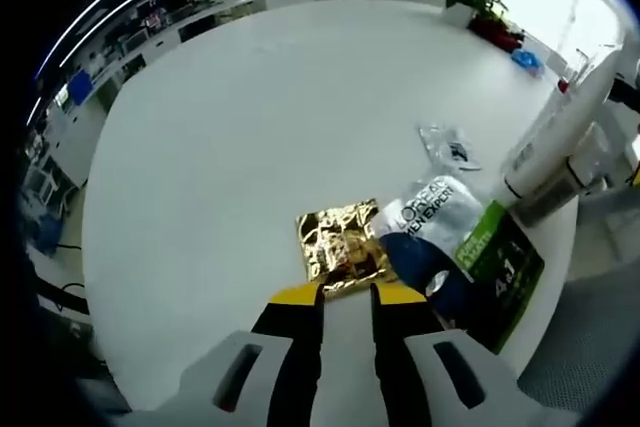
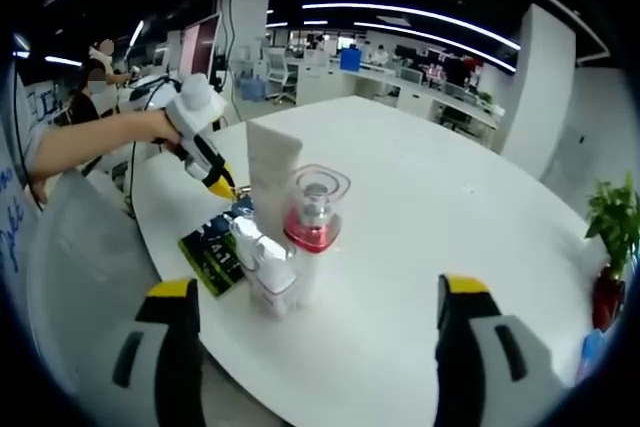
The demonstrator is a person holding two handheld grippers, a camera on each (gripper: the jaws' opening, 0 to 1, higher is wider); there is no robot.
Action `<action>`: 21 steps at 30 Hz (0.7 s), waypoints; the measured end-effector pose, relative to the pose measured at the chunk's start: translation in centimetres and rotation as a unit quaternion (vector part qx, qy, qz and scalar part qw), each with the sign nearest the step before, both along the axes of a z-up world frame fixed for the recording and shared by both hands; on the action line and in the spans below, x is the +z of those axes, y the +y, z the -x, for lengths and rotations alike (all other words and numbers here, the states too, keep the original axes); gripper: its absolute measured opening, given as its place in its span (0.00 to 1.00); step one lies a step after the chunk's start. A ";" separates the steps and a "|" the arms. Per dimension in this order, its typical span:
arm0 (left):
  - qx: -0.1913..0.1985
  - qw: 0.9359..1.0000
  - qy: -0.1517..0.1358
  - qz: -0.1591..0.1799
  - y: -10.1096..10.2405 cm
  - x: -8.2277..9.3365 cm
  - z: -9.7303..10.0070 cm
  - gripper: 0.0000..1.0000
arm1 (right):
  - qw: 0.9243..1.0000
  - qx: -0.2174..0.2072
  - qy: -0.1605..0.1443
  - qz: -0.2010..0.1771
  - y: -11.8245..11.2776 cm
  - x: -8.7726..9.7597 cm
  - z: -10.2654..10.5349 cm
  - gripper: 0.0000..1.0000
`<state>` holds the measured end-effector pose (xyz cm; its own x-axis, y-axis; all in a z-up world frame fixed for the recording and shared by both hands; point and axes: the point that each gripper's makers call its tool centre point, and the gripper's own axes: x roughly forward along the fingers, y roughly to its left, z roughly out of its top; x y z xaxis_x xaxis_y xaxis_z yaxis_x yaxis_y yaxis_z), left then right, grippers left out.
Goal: Arrange the skincare products in the storage area until every visible bottle or jar stands upright without overlapping.
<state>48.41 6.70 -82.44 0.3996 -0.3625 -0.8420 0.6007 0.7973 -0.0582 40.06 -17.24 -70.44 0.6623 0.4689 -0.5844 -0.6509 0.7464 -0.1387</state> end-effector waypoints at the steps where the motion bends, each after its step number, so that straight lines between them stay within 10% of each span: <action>1: -0.002 1.000 0.000 -0.004 0.0 -0.2 -0.1 0.15 | 1.000 -0.001 0.000 0.000 -0.1 0.0 0.0 0.99; 21: -0.069 0.994 -0.021 -0.084 2.6 0.0 -2.3 0.20 | 1.000 0.007 0.008 0.009 0.0 -0.4 0.1 0.97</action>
<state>50.75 9.33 -82.43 0.3923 -0.2721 -0.8787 0.7045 0.7031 0.0967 39.92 -17.26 -70.88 0.6460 0.4675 -0.6034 -0.6633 0.7350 -0.1405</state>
